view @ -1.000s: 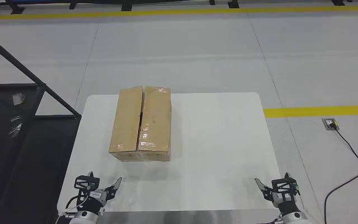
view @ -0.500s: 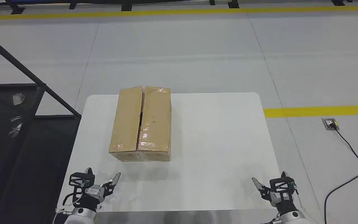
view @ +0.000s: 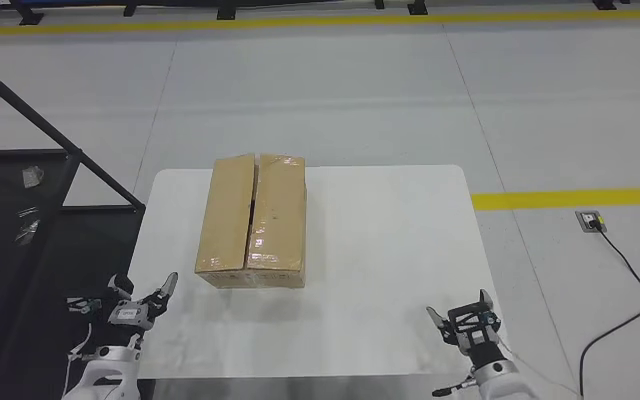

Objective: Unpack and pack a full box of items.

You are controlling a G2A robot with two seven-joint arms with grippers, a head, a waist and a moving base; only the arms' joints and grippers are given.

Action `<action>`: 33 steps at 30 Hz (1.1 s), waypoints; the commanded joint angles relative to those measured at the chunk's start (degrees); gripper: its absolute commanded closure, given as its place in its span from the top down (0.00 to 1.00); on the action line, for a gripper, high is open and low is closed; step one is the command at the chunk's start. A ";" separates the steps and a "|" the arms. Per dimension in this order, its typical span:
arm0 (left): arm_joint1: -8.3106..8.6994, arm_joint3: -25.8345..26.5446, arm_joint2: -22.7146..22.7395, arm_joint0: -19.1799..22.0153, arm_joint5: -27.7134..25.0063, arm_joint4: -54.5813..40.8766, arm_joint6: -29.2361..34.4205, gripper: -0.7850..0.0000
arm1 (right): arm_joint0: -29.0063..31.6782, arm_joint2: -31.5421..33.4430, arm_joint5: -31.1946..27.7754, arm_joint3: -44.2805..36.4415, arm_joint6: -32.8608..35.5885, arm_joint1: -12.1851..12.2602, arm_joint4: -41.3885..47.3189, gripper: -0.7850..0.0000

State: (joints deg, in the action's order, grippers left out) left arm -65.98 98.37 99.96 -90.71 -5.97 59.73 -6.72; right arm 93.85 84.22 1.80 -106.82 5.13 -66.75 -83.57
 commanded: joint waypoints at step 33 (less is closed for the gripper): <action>-2.05 -34.56 -16.35 35.56 -0.04 7.09 0.82 1.00 | 3.83 0.24 3.29 -3.18 -6.48 -0.84 -3.02 1.00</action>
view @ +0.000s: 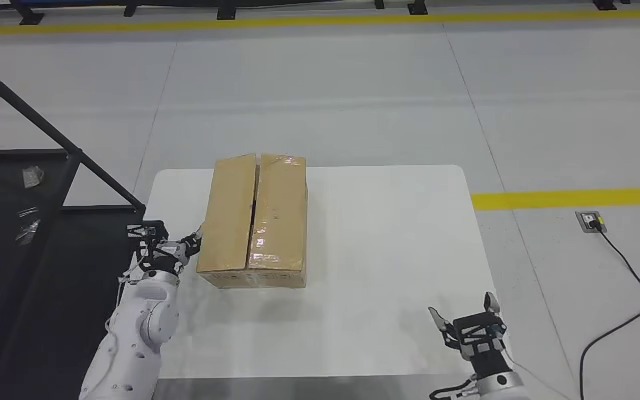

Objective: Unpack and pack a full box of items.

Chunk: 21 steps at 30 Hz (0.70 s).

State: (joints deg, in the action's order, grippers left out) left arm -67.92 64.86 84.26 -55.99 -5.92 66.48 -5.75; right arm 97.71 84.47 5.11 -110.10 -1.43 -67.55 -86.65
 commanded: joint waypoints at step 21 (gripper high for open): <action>-1.14 3.42 -5.30 -1.40 -2.98 1.31 -2.15 1.00 | -0.65 -1.21 -9.20 0.86 5.60 0.17 -10.05 1.00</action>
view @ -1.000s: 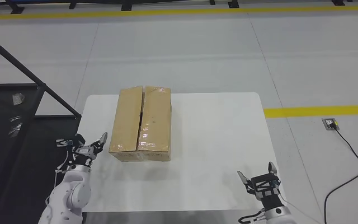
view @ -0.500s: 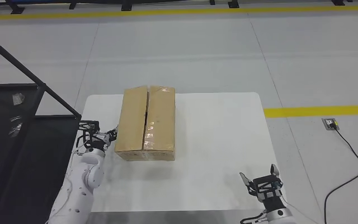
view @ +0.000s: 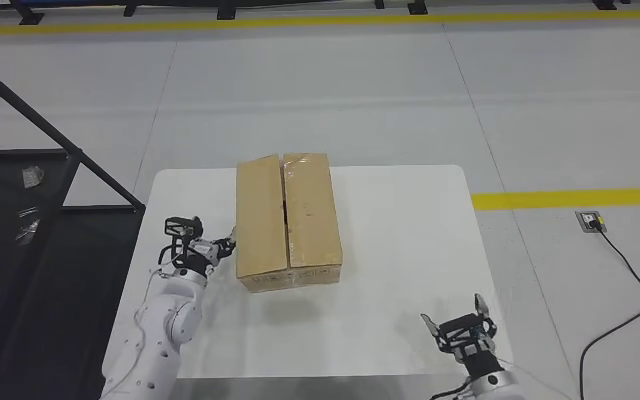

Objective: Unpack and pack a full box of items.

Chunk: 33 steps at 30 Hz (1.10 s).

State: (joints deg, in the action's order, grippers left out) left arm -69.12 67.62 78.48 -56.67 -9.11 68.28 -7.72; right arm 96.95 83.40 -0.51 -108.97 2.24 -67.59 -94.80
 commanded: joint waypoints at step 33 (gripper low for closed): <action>0.14 12.55 1.56 -14.64 -4.90 -5.00 0.75 1.00 | -13.75 -26.84 1.48 -6.26 20.48 -3.01 -54.15 1.00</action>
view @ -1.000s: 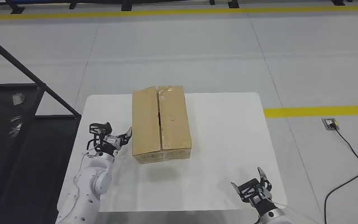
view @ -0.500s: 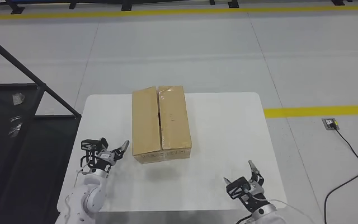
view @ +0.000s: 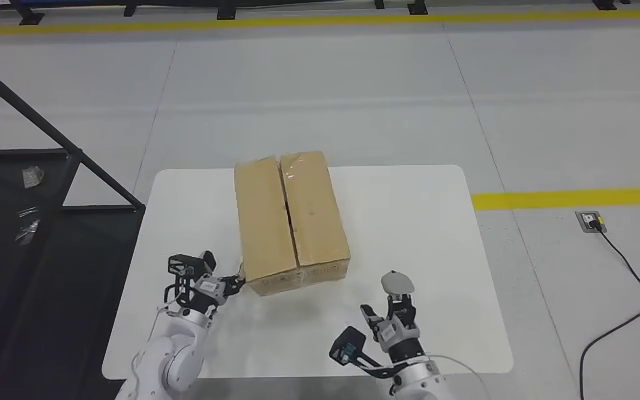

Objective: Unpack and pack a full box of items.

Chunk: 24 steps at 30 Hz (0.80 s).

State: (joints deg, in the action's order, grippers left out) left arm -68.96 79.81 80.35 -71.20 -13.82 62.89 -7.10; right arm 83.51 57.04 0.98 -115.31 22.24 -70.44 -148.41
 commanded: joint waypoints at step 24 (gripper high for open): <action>-0.29 2.60 -1.07 -1.12 -0.73 0.71 1.37 1.00 | -2.33 1.42 -0.14 2.67 -10.78 -0.45 3.81 1.00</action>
State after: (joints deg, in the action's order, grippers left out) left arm -69.21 82.24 79.56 -72.35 -14.50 63.47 -5.80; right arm 82.13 58.71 0.92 -113.15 11.84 -70.74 -144.87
